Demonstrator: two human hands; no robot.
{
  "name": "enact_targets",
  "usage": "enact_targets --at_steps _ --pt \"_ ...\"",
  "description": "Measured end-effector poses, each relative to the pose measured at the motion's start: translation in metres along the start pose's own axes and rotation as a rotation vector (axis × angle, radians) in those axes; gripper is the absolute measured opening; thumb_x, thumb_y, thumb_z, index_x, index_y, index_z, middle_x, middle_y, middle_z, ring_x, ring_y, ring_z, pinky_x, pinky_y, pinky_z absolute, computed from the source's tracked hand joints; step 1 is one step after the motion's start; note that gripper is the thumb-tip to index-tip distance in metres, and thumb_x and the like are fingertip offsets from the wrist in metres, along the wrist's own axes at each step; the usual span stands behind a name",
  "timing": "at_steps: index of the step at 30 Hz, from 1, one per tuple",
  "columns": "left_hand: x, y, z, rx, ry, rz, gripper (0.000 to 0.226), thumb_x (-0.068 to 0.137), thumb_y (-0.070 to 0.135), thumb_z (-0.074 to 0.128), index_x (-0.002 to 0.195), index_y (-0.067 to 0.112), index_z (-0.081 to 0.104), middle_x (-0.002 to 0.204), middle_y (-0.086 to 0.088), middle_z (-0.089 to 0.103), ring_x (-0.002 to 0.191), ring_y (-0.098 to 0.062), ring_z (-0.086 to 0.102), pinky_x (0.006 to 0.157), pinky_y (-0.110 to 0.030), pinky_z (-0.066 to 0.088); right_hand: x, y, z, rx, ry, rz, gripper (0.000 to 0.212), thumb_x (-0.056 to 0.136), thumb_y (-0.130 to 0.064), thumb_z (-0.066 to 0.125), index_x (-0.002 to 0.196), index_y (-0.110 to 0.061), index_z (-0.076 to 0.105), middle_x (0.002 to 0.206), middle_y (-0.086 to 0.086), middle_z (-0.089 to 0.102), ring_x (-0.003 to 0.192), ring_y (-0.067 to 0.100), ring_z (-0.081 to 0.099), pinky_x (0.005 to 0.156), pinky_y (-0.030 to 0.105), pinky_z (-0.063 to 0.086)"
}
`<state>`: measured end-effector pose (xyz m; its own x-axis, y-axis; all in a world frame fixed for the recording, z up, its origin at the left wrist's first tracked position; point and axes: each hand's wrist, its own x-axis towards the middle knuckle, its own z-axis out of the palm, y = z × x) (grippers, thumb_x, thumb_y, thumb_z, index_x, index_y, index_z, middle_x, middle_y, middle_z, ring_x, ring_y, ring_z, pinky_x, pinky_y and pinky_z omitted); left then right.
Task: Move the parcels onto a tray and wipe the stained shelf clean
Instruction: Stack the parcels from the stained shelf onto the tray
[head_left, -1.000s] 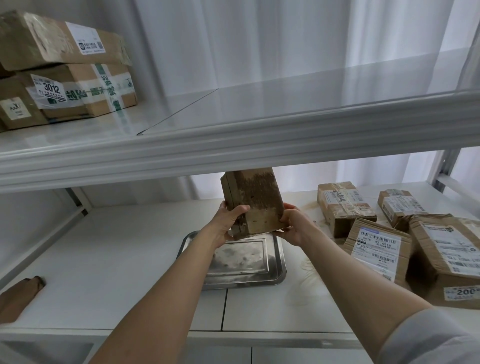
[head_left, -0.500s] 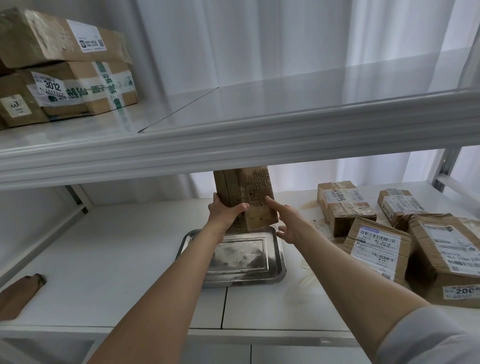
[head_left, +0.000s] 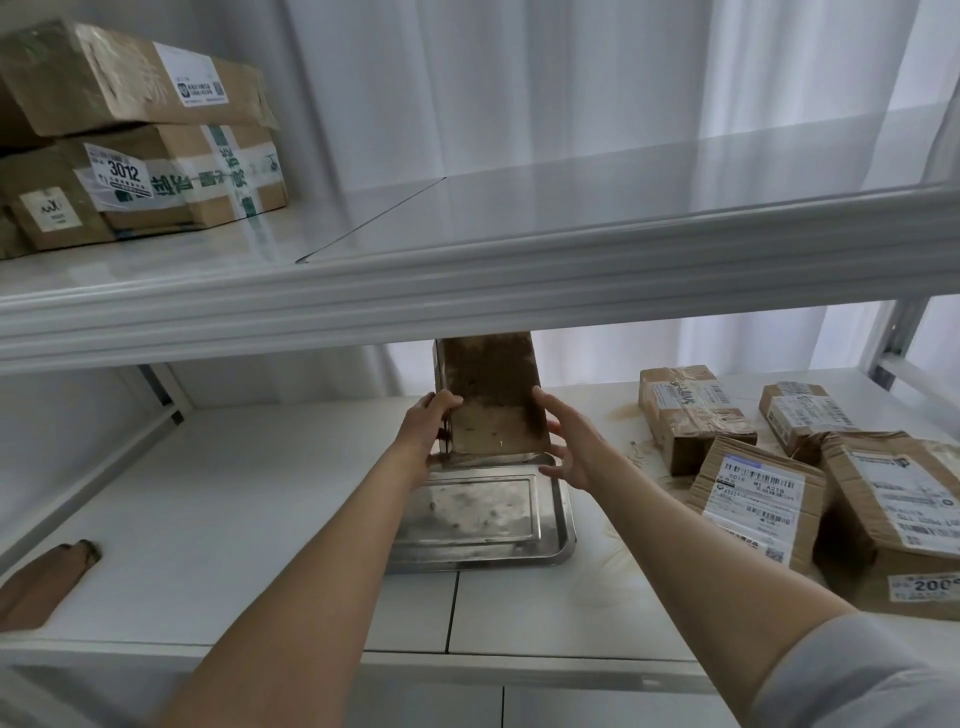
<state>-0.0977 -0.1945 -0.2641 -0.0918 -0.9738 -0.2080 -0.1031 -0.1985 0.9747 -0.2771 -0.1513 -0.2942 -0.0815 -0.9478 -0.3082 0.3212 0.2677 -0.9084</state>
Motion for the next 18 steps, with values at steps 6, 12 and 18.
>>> enact_targets --at_steps 6,12,18 --pt "-0.008 -0.008 -0.001 -0.185 -0.129 -0.046 0.013 0.089 0.016 0.043 0.086 0.016 0.055 0.086 0.000 0.054 0.080 -0.016 0.050 0.069 -0.031 0.044 -0.002 -0.001 -0.010 0.214 -0.139 0.041 0.046 0.084 -0.048 0.058 0.125 -0.028 0.052 0.128 0.009 0.051 0.116 0.037 0.051 0.102 0.061 0.037" --pt "-0.002 -0.012 -0.002 -0.181 -0.294 -0.025 0.029 0.081 0.018 0.045 0.105 0.027 0.059 0.106 -0.003 0.054 0.108 -0.025 0.047 0.090 -0.041 0.044 -0.009 -0.005 -0.019 0.194 -0.124 0.071 0.030 0.087 -0.040 0.057 0.111 -0.022 0.055 0.116 0.009 0.053 0.107 0.030 0.053 0.085 0.049 0.048" --pt "0.001 -0.018 0.002 -0.035 -0.405 -0.042 0.051 0.080 0.039 0.065 0.127 0.032 0.046 0.127 -0.010 0.054 0.115 -0.029 0.053 0.089 -0.044 0.052 -0.008 -0.005 -0.023 0.111 -0.062 0.080 0.046 0.087 -0.042 0.059 0.125 -0.021 0.042 0.119 0.008 0.050 0.107 0.029 0.050 0.105 0.062 0.033"
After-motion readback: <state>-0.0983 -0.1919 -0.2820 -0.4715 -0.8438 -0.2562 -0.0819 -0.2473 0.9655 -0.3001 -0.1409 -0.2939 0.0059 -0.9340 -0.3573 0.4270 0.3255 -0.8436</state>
